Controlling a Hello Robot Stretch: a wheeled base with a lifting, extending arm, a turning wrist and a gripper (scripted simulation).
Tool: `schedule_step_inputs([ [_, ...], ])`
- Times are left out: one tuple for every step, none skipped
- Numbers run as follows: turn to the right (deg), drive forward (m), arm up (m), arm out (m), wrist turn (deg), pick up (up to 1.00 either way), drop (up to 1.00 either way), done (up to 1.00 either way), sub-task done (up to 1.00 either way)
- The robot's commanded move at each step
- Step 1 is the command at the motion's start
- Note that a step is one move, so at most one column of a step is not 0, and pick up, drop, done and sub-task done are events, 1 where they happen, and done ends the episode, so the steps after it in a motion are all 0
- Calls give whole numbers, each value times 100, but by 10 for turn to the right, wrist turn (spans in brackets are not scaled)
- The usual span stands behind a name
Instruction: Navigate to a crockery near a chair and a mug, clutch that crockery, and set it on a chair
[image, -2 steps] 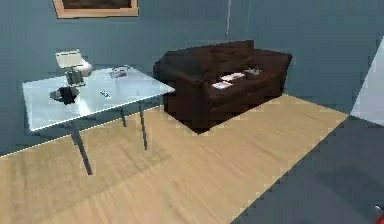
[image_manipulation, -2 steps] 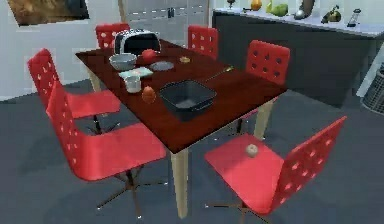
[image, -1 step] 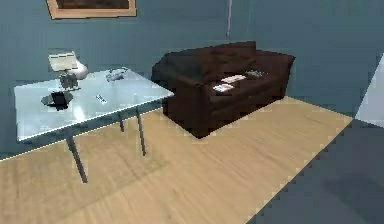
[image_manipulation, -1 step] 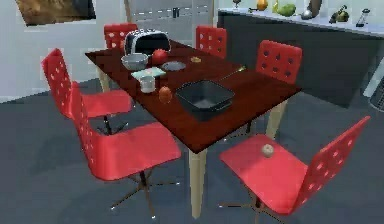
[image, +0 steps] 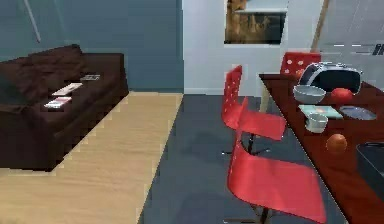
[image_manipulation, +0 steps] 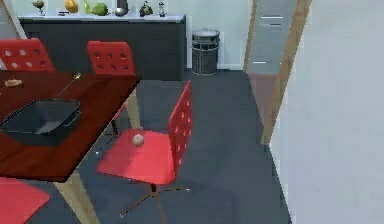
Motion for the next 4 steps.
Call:
schedule_step_inputs([
  [450, 0, 0, 0, 0, 0, 0, 0, 0],
  [450, 0, 0, 0, 0, 0, 0, 0, 0],
  [270, 0, 0, 0, 0, 0, 0, 0, 0],
  [0, 80, 0, 0, 0, 0, 0, 0, 0],
])
